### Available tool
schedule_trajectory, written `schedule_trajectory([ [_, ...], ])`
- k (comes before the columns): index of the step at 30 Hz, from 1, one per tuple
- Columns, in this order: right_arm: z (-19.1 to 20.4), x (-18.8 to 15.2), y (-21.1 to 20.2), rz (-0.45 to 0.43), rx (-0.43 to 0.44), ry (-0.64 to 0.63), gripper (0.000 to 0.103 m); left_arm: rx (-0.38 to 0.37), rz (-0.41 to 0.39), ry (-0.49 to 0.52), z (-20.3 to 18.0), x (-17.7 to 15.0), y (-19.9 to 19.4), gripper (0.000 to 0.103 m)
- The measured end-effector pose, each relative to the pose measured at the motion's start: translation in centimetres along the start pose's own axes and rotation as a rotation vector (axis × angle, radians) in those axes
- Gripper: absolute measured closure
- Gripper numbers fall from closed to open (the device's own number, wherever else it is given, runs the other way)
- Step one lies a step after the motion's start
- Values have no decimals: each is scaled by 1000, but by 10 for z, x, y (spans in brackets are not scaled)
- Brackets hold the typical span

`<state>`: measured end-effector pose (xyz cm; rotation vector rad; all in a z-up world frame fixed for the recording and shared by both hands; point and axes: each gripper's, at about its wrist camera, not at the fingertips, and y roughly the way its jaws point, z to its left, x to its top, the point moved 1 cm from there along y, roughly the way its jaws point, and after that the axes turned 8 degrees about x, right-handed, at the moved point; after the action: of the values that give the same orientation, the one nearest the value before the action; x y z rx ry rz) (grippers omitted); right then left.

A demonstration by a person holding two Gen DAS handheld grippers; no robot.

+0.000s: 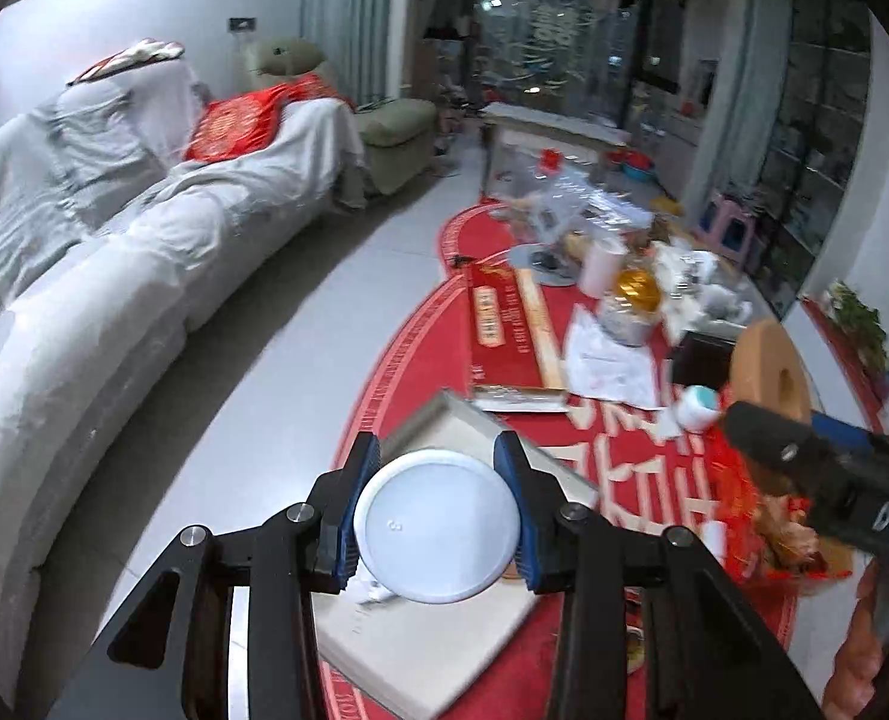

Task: Organize rigid objects
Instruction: 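Grasp tan cork ring with right tool while left tool lifts white jar, then carry white jar and tan cork ring over the white tray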

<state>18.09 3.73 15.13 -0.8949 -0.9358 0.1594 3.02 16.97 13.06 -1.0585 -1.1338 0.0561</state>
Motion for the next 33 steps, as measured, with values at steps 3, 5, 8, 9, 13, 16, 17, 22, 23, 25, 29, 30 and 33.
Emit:
schedule_trajectory([
  [3, 4, 5, 21, 18, 20, 6, 16, 51, 32, -15, 16, -7, 23, 60],
  [5, 5, 2, 39, 41, 27, 16, 16, 76, 69, -30, 25, -17, 41, 60],
  [8, 4, -11, 66, 95, 29, 28, 16, 101, 124, -34, 30, -34, 66, 60],
  [9, 3, -17, 77, 119, 26, 29, 16, 108, 143, -32, 30, -40, 74, 60],
  [13, -3, -38, 111, 201, -1, 40, 16, 132, 186, -11, 23, -60, 96, 60],
  [16, -9, -50, 129, 243, -11, 54, 16, 126, 220, -2, 18, -69, 109, 60],
  [17, -10, -53, 133, 252, -12, 56, 16, 128, 229, 2, 17, -72, 114, 60],
  [22, -8, -62, 151, 290, -4, 49, 16, 145, 242, 18, 10, -76, 124, 60],
  [23, -7, -62, 154, 296, -1, 48, 16, 147, 242, 20, 10, -76, 125, 60],
  [25, -5, -62, 158, 301, 1, 45, 16, 142, 246, 19, 8, -76, 127, 60],
  [29, -5, -60, 166, 308, 3, 43, 16, 149, 255, 23, 8, -76, 135, 60],
  [30, -5, -59, 168, 312, 5, 42, 16, 150, 259, 23, 8, -76, 138, 60],
  [33, -5, -59, 173, 318, 4, 39, 15, 157, 261, 29, 7, -77, 141, 60],
])
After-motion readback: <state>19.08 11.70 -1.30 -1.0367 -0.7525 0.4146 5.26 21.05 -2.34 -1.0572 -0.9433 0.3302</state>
